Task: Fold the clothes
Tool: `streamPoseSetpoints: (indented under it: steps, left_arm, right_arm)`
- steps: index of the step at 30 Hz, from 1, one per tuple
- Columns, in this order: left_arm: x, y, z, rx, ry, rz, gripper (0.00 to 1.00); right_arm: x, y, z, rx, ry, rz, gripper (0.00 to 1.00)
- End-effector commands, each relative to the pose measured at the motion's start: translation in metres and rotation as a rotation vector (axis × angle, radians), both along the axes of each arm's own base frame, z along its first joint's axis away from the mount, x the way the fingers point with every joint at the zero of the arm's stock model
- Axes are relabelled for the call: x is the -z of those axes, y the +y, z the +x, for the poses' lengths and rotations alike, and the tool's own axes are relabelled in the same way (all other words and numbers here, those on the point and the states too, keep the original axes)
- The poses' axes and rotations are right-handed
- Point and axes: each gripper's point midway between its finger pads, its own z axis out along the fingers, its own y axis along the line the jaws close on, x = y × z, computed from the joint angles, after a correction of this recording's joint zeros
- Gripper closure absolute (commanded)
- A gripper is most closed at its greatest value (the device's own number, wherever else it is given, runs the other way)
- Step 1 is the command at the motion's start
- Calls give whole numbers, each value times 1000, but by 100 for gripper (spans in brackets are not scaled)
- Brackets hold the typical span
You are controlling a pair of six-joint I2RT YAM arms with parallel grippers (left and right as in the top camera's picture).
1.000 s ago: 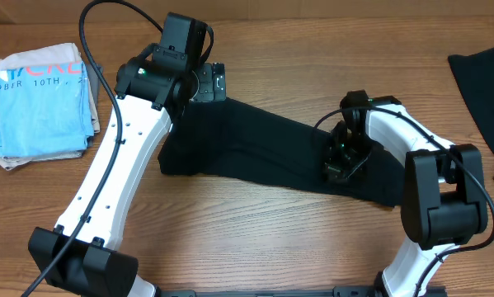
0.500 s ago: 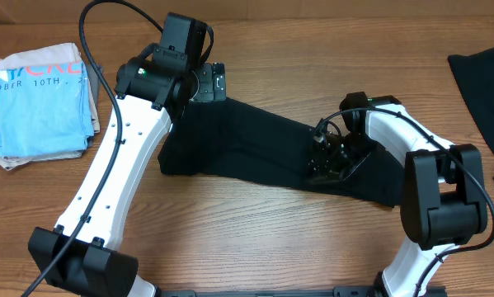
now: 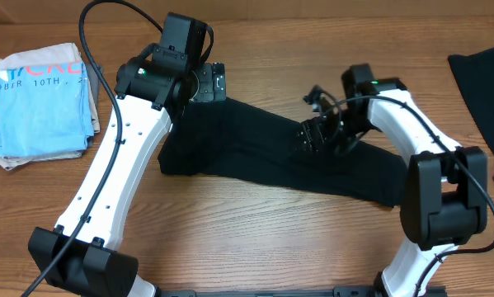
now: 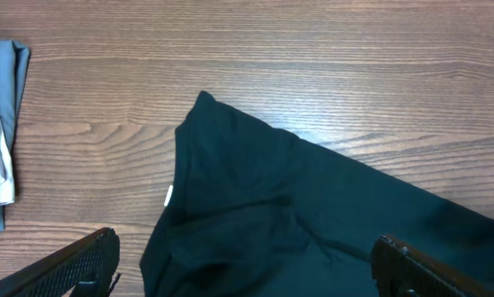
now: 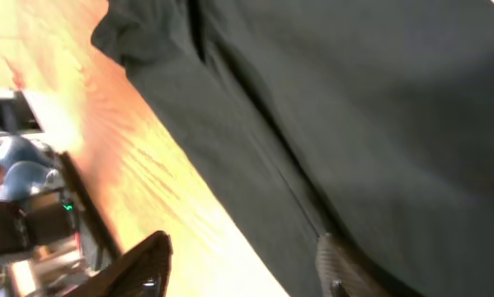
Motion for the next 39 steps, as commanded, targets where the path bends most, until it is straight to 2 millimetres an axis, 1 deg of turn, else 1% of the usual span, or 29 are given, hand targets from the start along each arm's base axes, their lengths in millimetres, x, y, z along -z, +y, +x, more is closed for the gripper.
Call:
streamPoseSetpoints:
  steps: [1, 3, 6, 7, 9, 12, 16, 19, 23, 28, 32, 33, 34, 39]
  left_arm:
    - [3, 4, 1, -12, 3, 16, 0]
    - [3, 4, 1, -12, 3, 16, 0]
    - [3, 4, 1, -12, 3, 17, 0]
    - [3, 4, 1, -12, 3, 16, 0]
    - [3, 4, 1, -12, 3, 16, 0]
    - [3, 4, 1, -12, 3, 17, 0]
    - [3, 4, 1, -12, 3, 17, 0]
    - [3, 4, 1, -12, 3, 16, 0]
    - [3, 4, 1, -12, 3, 17, 0]
    - [3, 4, 1, -12, 3, 17, 0]
    - [3, 4, 1, -12, 3, 17, 0]
    - [3, 4, 1, -12, 3, 17, 0]
    - [3, 4, 1, -12, 3, 16, 0]
    - [3, 4, 1, -12, 3, 16, 0]
  right_arm:
    - [-1, 20, 1, -139, -148, -73, 51]
    - [12, 23, 4, -181, -203, -183, 54]
    - [25, 30, 6, -232, -261, -293, 68]
    - [26, 33, 6, -245, -276, -308, 69]
    - [27, 39, 7, -263, -307, -332, 69]
    - [27, 47, 8, -275, -331, -328, 64]
    - [30, 51, 10, -276, -339, -312, 61]
    - [43, 53, 13, -278, -330, -312, 61]
    - [56, 58, 9, -288, -291, -285, 61]
    - [49, 70, 4, -295, -272, -200, 63]
    - [48, 71, 2, -274, -247, -191, 77]
    - [49, 71, 1, -273, -241, -192, 79]
    - [49, 70, -1, -274, -235, -193, 81]
    - [47, 75, -12, -290, -194, -170, 83]
